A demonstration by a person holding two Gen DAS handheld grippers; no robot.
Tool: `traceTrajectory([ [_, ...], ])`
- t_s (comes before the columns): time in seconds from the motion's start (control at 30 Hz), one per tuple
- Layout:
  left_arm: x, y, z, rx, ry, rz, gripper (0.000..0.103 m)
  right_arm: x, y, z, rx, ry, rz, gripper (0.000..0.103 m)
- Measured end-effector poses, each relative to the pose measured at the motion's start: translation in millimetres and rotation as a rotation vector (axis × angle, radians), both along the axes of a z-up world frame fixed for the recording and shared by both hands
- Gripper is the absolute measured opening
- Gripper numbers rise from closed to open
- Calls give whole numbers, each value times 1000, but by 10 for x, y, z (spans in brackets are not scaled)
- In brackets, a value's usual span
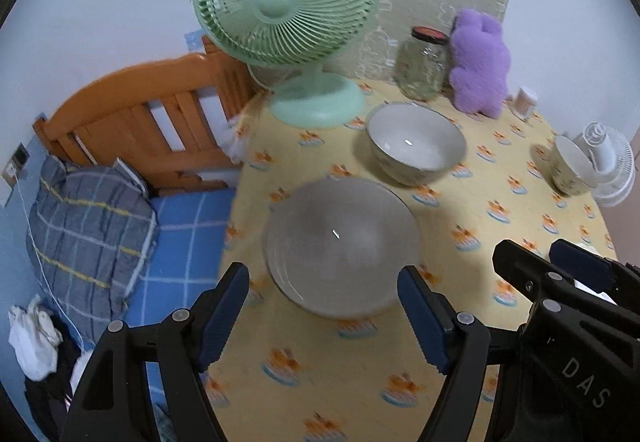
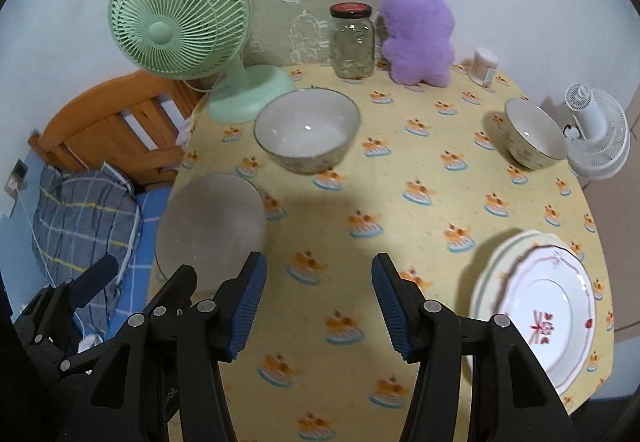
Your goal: Organize plates and bowls
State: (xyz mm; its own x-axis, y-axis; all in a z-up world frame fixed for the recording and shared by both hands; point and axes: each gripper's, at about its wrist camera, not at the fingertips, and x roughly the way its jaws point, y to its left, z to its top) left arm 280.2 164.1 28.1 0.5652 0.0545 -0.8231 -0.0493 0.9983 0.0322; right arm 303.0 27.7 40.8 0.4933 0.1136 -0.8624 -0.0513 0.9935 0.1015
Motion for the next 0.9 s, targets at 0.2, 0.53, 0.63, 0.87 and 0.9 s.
traceTrajectory([
  [0.2,350,224,-176,22,1,-20,78,284,248,-115,-28,-3,-5,59],
  [0.53,691,345,-620,42,71,-10,73,602,448,-569,-11,71,-39,49],
  [0.63,727,360,-716,35,94,-13,67,649,497,-668,-17,94,-33,44],
  [0.87,803,349,-858,3,150,-33,42,691,604,-786,-17,126,-13,24],
  [0.9,800,342,-863,1,151,-38,39,691,622,-789,-17,126,-8,22],
])
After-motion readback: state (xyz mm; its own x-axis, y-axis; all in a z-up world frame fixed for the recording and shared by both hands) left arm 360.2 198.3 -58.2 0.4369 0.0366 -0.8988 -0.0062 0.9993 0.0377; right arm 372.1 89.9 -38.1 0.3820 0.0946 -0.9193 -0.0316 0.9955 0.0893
